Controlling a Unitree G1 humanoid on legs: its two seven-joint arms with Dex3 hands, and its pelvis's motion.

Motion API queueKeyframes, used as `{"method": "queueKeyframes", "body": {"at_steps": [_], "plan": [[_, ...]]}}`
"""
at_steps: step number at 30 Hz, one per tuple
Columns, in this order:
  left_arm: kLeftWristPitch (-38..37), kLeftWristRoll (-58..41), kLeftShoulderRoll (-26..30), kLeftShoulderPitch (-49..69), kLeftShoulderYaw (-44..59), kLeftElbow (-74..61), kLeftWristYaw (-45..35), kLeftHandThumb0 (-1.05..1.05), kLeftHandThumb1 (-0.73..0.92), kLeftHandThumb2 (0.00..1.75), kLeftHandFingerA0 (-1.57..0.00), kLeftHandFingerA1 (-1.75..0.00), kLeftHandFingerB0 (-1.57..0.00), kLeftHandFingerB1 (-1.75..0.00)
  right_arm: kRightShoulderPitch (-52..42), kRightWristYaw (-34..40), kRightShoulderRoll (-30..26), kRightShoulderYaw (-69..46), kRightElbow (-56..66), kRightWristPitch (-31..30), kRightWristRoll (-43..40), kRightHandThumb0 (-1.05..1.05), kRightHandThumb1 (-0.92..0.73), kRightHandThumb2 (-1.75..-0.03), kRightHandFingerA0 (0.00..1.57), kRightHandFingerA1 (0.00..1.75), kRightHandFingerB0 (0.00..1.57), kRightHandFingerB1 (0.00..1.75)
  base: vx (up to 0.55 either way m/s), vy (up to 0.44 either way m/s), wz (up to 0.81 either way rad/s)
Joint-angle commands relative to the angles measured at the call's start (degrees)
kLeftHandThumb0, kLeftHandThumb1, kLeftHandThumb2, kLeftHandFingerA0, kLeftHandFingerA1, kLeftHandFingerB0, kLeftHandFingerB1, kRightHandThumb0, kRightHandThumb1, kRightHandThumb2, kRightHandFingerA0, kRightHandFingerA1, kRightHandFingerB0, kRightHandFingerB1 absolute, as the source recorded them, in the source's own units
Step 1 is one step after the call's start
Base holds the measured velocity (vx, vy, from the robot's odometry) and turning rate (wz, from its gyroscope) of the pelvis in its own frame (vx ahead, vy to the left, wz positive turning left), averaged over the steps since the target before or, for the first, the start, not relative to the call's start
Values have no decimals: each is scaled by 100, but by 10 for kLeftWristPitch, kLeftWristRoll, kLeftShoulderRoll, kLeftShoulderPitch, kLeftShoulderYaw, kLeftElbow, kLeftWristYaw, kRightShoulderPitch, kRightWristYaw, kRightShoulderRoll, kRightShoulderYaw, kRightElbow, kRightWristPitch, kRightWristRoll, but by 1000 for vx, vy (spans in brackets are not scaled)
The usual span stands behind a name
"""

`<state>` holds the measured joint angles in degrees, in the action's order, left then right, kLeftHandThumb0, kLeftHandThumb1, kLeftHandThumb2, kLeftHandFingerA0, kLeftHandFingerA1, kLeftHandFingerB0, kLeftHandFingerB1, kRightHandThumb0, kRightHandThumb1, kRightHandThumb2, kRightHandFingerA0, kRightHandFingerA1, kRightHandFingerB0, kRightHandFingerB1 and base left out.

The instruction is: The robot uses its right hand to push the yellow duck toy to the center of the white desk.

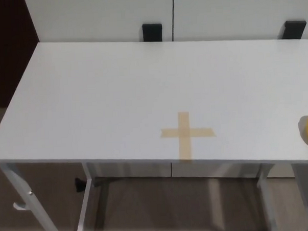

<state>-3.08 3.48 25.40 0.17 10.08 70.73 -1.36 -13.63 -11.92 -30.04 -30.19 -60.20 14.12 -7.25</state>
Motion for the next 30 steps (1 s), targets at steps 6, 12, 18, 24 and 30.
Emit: {"method": "queueKeyframes", "body": {"at_steps": [6, 12, 18, 24, 30], "plan": [[-1, -9, 7, -10, 7, 15, 2, 50, -28, 165, -127, -105, -122, -103, 57, -33, -45, -79, 53, 17, -87, -72, -86, -65, 0, 60, 3, 42, 0, 0, 0], [-1, -6, 7, -9, 4, 12, 0, 46, -37, 170, -128, -106, -120, -100, 128, 14, -64, -92, 146, -25, -91, -79, -71, -103, 4, 57, 3, 45, 0, 0, 0], [-9, -9, 4, -11, 8, 11, 2, 47, -30, 173, -130, -103, -123, -102, 225, 35, -54, -67, 246, -70, -93, -42, -38, -104, 3, 57, 0, 54, 4, -1, 1], [-6, -11, -1, -16, 11, 7, 2, 65, -33, 175, -129, -108, -125, -100, 298, 54, -19, 7, 298, -96, -56, -37, -48, -110, 1, 52, 0, 50, 2, -1, 1], [-6, -10, -5, -11, 10, 10, 5, 53, -30, 175, -132, -104, -120, -99, 304, 62, 2, 70, 314, -110, -18, -84, -85, -118, 5, 44, 4, 39, 0, 0, 0]]}}
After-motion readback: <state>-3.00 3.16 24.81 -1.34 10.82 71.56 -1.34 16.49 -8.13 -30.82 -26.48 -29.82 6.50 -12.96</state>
